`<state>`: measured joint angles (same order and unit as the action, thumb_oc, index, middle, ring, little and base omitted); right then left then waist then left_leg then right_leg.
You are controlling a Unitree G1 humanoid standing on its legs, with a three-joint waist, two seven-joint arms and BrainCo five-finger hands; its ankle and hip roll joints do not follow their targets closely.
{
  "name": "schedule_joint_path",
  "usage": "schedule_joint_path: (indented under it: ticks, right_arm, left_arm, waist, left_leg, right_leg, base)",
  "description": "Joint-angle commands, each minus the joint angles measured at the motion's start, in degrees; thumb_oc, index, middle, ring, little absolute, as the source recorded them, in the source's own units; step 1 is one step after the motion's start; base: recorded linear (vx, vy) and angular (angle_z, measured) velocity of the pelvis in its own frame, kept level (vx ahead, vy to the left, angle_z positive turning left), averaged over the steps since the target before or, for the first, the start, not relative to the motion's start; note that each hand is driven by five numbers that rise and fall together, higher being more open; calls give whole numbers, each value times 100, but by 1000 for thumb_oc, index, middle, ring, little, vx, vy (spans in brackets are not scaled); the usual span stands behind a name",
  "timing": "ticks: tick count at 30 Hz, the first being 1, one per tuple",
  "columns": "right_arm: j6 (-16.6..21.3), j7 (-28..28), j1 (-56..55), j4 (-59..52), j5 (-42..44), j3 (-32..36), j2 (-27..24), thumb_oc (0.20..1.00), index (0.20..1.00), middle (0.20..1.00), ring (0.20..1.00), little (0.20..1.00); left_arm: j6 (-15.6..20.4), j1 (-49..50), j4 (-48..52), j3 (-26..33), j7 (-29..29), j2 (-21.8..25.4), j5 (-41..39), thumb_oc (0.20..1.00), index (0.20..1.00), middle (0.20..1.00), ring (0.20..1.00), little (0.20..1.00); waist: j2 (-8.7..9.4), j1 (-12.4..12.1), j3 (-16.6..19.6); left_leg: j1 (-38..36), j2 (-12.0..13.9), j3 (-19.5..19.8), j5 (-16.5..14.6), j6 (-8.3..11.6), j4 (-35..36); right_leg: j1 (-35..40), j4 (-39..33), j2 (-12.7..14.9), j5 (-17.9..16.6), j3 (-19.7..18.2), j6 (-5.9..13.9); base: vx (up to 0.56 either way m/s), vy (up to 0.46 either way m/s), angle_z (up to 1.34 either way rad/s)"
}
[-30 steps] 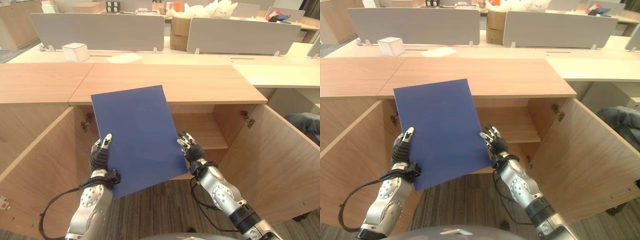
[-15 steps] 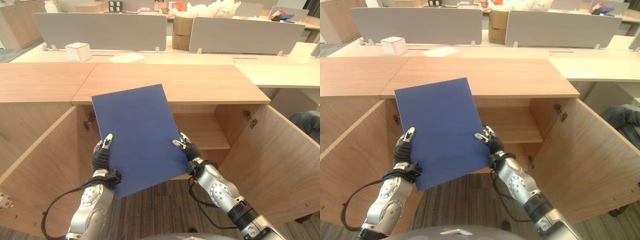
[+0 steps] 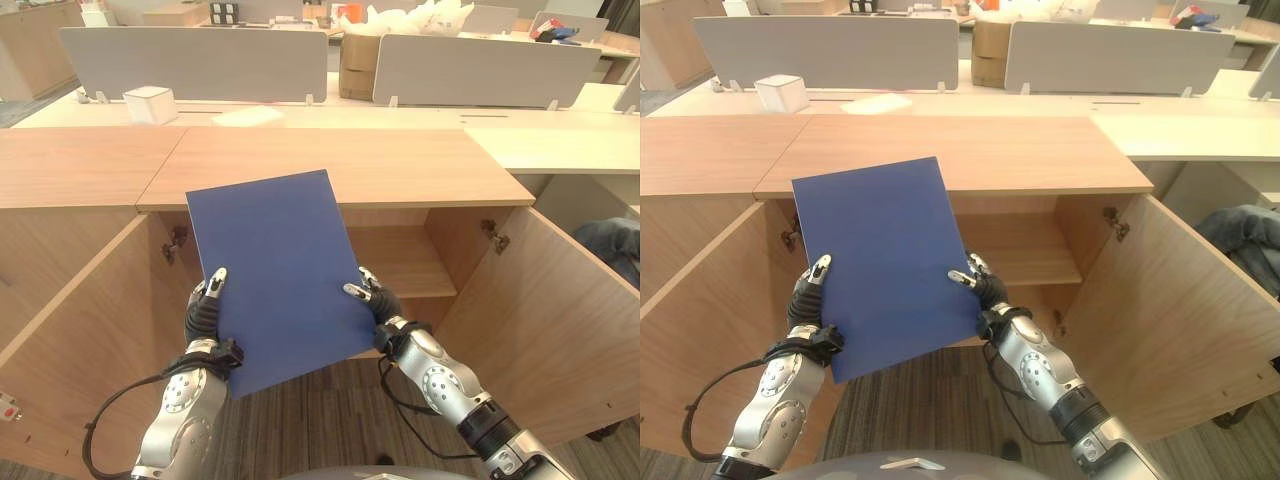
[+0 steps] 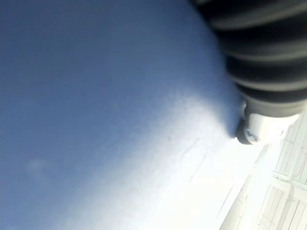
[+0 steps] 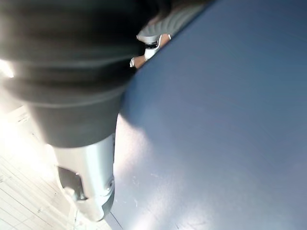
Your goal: Put the empty folder in the office cabinet
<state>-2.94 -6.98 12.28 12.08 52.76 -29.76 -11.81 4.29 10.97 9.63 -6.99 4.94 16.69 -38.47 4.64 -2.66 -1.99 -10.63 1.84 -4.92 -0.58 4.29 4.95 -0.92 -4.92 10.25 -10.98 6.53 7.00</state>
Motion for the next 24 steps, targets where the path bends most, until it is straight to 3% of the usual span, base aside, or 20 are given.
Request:
schedule_joint_path:
  ticks: [1, 24]
  right_arm:
    - [10, -221, 606, 47, -190, -280, 226, 1000, 1000, 1000, 1000, 1000]
    - [-165, -40, 833, 237, -292, -344, 172, 1000, 1000, 1000, 1000, 1000]
  left_arm:
    - [300, -525, 714, -189, -355, 149, -271, 200, 200, 200, 200, 200]
    - [-80, -418, 727, -793, -658, 395, -639, 200, 200, 200, 200, 200]
  waist:
    - [173, -36, 47]
    - [142, -18, 37]
  left_leg:
    - [432, -309, -6, -349, -223, 5]
    - [481, -322, 97, -311, -243, 5]
  right_leg:
    - [61, -8, 498, 277, 28, 462]
    - [90, -8, 486, 289, 52, 433]
  base:
    - [0, 0, 0]
    - [1, 0, 0]
